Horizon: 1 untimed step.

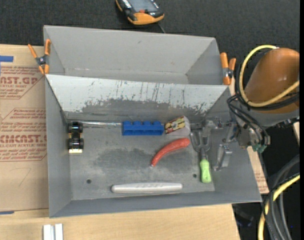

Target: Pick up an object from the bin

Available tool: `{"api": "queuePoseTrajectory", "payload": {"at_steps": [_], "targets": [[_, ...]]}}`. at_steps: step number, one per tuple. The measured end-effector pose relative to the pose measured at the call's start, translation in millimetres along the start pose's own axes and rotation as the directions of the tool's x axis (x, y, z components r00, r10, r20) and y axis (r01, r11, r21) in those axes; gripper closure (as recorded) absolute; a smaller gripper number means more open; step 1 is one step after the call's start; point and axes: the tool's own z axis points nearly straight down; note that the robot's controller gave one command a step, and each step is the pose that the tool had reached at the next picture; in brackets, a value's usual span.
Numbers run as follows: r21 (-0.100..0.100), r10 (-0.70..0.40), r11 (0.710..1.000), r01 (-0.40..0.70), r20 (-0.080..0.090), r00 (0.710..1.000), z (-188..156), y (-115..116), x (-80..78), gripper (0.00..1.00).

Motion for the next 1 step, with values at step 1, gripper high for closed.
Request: {"api": "queuePoseTrajectory", "payload": {"at_steps": [1], "targets": [[0.001, -0.002, 1.0, 0.002, 0.008, 1.0, -4.3, 0.7, -1.8, 0.0]]}}
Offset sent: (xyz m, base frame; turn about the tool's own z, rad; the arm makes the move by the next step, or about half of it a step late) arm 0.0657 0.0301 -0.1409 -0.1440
